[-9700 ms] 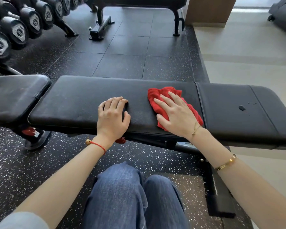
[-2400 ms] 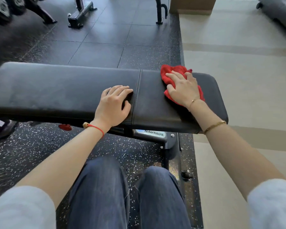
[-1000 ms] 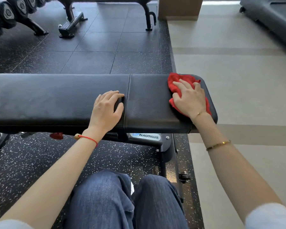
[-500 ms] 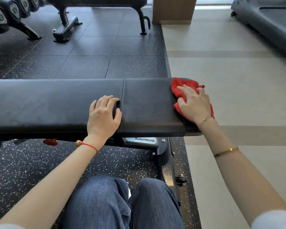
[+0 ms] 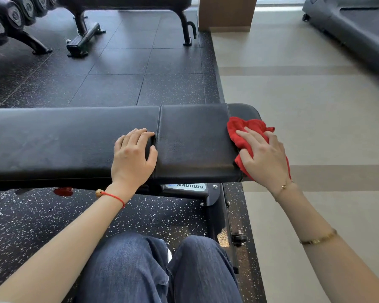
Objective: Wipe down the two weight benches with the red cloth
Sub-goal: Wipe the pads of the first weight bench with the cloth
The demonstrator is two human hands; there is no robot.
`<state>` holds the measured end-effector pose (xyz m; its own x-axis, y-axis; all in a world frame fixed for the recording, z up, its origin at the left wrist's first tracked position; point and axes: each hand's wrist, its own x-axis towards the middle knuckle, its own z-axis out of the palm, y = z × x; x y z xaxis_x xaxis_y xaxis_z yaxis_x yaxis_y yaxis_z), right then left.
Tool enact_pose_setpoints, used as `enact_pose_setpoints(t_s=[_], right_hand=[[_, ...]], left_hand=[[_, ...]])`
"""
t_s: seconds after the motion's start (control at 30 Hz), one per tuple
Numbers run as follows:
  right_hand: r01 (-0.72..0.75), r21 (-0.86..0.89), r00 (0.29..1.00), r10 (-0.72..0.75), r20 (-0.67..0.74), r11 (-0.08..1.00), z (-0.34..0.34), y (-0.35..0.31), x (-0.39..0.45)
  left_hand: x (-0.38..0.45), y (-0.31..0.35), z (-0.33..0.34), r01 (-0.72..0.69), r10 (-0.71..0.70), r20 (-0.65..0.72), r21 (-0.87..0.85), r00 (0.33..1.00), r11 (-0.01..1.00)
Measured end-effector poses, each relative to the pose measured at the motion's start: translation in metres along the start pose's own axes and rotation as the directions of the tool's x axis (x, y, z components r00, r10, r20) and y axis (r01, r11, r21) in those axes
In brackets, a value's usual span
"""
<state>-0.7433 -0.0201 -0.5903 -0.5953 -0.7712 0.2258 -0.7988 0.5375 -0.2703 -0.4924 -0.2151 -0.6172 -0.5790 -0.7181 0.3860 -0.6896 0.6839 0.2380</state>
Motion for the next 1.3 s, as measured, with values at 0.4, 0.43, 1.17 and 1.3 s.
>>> enact_pose_setpoints(t_s=[0.4,0.43,1.17,1.3], right_hand=[[0.13,-0.015,0.98,-0.126,0.154,0.991,0.021,-0.046,0.096],[0.199,-0.011,0.966,-0.194,0.171,0.98,0.021,-0.052,0.086],[0.487,0.048,0.844,-0.484,0.231,0.872,0.037,-0.128,0.055],[0.475,0.068,0.856,-0.479,0.194,0.877,0.025,-0.092,0.037]], left_hand=[[0.001,0.004,-0.005,0.015,-0.015,0.001,-0.016,1.0,1.0],[0.001,0.004,-0.006,0.016,-0.016,0.002,-0.02,1.0,1.0],[0.002,0.004,-0.004,0.038,-0.038,-0.001,-0.005,0.999,0.999],[0.002,0.004,-0.004,0.042,-0.043,-0.02,-0.025,0.999,0.999]])
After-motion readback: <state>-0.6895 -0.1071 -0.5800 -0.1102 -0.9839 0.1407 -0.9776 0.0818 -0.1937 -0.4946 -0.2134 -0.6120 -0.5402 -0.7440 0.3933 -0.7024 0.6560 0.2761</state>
